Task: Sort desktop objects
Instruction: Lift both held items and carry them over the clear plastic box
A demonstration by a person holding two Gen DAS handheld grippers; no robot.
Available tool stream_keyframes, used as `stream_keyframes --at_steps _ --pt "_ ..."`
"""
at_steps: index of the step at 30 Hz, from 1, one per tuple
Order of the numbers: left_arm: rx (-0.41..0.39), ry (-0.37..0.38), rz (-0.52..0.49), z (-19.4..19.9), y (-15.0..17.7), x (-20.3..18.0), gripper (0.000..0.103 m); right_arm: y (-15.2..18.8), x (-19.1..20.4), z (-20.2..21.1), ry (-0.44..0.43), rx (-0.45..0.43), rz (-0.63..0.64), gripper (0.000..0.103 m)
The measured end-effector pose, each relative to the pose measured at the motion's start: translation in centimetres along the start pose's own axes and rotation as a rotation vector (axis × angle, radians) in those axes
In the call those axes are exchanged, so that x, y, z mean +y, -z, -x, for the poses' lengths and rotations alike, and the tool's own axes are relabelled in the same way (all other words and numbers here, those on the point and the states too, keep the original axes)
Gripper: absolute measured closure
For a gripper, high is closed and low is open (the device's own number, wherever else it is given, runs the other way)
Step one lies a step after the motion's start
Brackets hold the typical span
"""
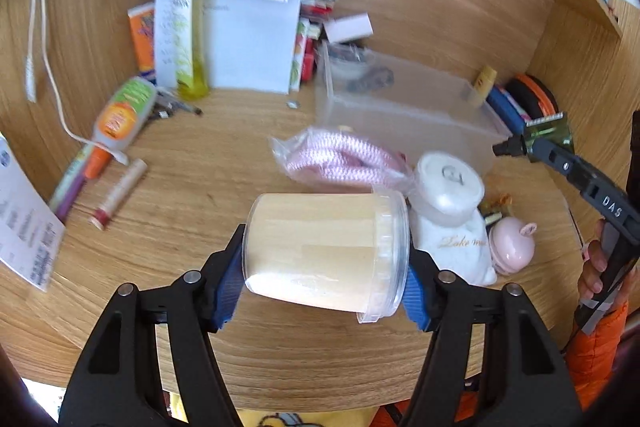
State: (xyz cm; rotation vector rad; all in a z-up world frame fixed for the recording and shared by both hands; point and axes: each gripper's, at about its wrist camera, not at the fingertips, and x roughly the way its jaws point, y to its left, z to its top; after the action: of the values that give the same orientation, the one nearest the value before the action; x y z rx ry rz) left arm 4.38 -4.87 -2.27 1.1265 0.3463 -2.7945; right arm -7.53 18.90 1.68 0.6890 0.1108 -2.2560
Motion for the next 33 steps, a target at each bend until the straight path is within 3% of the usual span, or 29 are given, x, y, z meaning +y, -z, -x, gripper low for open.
stream_keyframes --at_steps 13,23,33 --pt "-0.103 0.053 -0.058 2.1 -5.3 -1.6 0.037 -2.6 -0.9 0.7 0.018 -0.062 0.011 0.065" --pt "-0.093 0.064 -0.128 -1.9 -10.3 -3.9 0.037 -4.7 -2.0 -1.0 0.037 -0.063 0.025 0.065" --pt "-0.002 0.082 -0.136 -8.3 -13.5 -4.9 0.037 -5.8 -3.6 -5.7 0.052 0.035 0.059 0.065"
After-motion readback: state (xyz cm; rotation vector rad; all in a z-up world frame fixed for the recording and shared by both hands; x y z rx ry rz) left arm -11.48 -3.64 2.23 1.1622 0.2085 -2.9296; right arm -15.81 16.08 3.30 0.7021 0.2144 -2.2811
